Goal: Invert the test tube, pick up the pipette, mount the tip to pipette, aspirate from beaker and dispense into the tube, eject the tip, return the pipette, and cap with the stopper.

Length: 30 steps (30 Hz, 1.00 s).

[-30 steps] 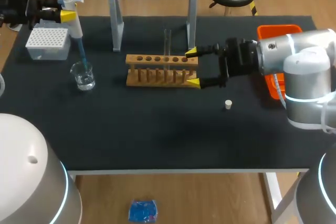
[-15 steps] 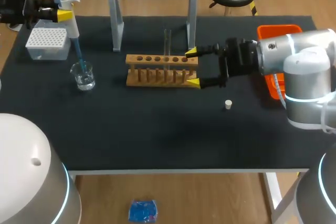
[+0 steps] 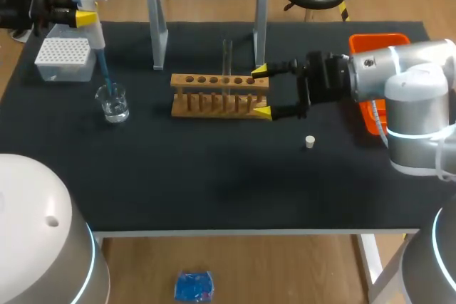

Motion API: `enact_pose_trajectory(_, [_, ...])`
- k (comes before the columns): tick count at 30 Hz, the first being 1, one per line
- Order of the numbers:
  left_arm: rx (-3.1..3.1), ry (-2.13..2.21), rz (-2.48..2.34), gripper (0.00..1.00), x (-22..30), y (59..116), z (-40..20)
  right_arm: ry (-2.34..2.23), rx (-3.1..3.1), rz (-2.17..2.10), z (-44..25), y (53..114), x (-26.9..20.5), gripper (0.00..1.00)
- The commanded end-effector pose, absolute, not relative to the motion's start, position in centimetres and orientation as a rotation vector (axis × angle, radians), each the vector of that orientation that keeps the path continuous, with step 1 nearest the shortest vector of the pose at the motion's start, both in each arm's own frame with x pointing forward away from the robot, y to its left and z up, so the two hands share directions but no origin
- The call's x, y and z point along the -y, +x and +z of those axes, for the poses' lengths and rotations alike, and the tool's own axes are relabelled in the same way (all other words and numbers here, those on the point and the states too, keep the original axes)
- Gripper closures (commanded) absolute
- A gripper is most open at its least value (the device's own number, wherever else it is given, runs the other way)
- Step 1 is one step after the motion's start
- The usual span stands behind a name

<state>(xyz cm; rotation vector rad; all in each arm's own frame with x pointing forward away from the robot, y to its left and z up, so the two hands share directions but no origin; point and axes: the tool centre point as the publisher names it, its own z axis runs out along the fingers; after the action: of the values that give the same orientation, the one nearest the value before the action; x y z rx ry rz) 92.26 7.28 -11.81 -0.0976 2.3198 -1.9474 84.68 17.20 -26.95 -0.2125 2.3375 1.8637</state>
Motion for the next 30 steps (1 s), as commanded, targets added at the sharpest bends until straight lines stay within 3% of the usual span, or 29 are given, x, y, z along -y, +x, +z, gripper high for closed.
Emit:
enact_pose_trajectory(1, [-2.322, -0.093, -1.949, 1.00, -7.4, 92.3, -11.7, -0.212, -2.339, 1.861, -26.9, 84.6, -17.2, 0.00])
enact_pose_trajectory(23, [-2.322, -0.093, -1.949, 1.00, -7.4, 92.3, -11.7, -0.212, -2.339, 1.861, -26.9, 84.6, -17.2, 0.00])
enact_pose_trajectory(30, [-2.322, -0.093, -1.949, 1.00, -7.4, 92.3, -11.7, -0.085, -2.373, 1.783, -27.0, 82.0, -21.8, 0.00])
